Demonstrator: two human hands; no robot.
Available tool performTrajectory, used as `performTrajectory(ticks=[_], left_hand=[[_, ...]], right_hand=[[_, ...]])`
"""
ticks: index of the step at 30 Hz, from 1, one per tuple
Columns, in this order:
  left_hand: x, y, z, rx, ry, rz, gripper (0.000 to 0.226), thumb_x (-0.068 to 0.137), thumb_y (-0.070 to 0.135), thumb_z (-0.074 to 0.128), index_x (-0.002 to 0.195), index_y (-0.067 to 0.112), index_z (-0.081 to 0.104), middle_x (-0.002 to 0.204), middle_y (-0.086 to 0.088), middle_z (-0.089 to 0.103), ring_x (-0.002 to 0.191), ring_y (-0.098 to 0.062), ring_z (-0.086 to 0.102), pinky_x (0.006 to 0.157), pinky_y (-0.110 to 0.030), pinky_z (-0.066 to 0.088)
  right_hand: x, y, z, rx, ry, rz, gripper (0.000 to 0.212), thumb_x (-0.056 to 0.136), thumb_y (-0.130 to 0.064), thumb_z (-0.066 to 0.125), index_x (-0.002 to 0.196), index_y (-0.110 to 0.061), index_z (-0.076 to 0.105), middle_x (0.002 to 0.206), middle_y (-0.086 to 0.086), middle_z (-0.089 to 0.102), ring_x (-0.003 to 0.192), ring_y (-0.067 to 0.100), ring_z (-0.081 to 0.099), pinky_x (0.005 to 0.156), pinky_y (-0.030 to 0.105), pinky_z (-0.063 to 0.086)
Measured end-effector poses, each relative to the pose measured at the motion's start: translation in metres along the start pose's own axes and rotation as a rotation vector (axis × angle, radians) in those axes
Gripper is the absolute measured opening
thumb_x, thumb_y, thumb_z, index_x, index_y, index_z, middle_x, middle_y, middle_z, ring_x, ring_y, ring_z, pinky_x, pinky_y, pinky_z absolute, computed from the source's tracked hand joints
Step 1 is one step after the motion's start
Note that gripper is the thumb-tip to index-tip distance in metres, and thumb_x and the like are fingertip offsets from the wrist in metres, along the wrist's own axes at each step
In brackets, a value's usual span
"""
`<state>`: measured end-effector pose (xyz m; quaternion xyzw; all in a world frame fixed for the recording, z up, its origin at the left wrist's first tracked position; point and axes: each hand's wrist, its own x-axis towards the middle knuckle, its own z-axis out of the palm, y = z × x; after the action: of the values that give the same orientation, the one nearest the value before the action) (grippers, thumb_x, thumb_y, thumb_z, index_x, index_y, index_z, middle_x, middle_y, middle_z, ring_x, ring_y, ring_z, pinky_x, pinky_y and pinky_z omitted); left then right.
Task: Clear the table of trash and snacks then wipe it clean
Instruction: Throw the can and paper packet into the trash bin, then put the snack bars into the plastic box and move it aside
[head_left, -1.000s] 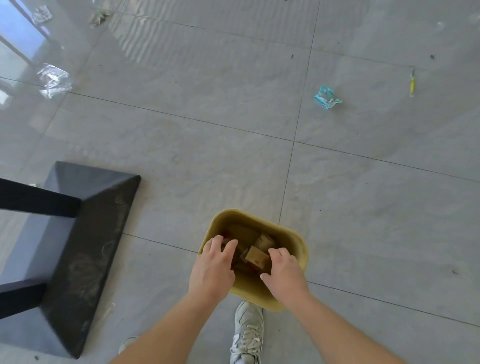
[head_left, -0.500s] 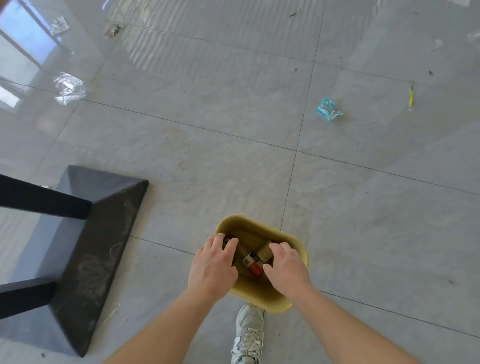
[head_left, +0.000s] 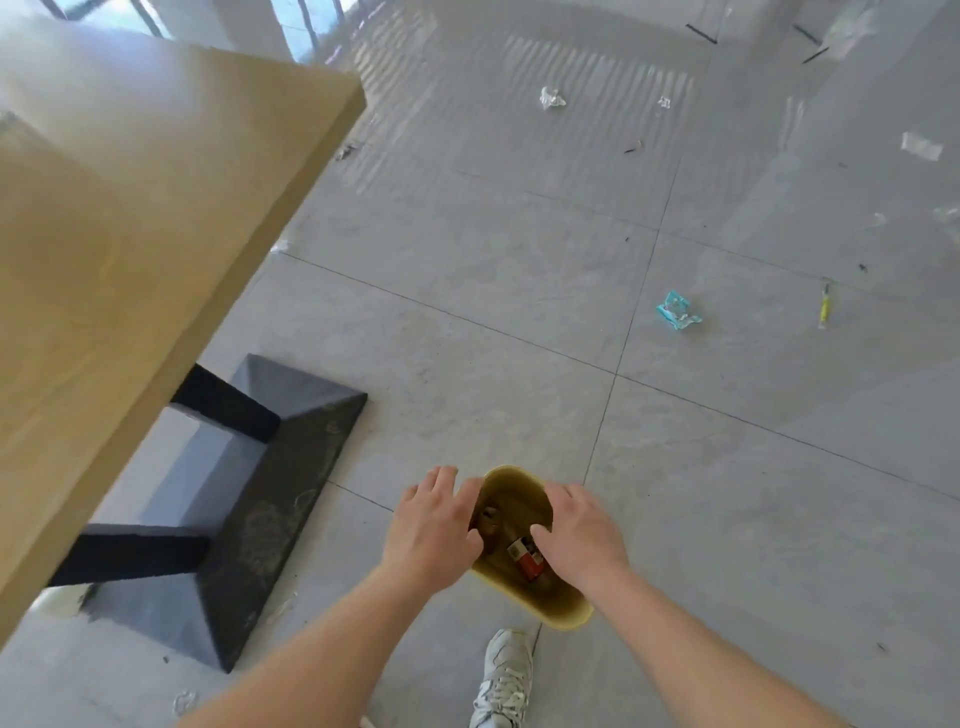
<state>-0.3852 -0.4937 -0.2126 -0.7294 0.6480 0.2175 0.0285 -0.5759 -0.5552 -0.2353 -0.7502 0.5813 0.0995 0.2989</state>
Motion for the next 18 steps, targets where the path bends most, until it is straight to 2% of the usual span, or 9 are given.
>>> performTrajectory(ticks=[6,10,13,18], left_hand=[[-0.047,-0.015,-0.071,0.000,0.111,-0.054,0.058,0.090,0.043,0.053,0.144,0.030,0.034,0.146,-0.005,0.041,0.133,-0.027,0.038,0.108,-0.041,0.036],[-0.076,-0.027,-0.107,-0.006,0.199,-0.102,0.055,0.091,0.043,0.053,0.142,0.030,0.036,0.143,-0.004,0.044,0.133,-0.027,0.039,0.109,-0.042,0.036],[-0.097,-0.036,-0.134,-0.014,0.244,-0.154,0.056,0.091,0.042,0.054,0.142,0.030,0.037,0.143,-0.003,0.045,0.136,-0.027,0.037,0.111,-0.043,0.034],[-0.131,-0.051,-0.174,-0.020,0.337,-0.245,0.056,0.085,0.036,0.056,0.138,0.026,0.042,0.135,-0.003,0.048,0.129,-0.025,0.041,0.105,-0.041,0.040]], right_hand=[[-0.034,-0.063,-0.064,-0.050,0.087,-0.117,0.043,0.094,-0.045,0.054,0.131,-0.024,0.046,0.128,-0.001,0.051,0.114,0.022,0.051,0.089,0.034,0.049],[-0.050,-0.100,-0.097,-0.097,0.078,-0.184,0.041,0.095,-0.041,0.053,0.130,-0.022,0.046,0.122,0.000,0.052,0.109,0.021,0.049,0.086,0.035,0.051],[-0.059,-0.129,-0.119,-0.118,0.060,-0.226,0.046,0.092,-0.036,0.052,0.135,-0.021,0.044,0.126,0.002,0.051,0.114,0.024,0.048,0.089,0.036,0.049],[-0.070,-0.174,-0.146,-0.136,0.099,-0.312,0.054,0.090,-0.038,0.055,0.140,-0.021,0.043,0.130,0.004,0.053,0.118,0.026,0.049,0.090,0.038,0.047]])
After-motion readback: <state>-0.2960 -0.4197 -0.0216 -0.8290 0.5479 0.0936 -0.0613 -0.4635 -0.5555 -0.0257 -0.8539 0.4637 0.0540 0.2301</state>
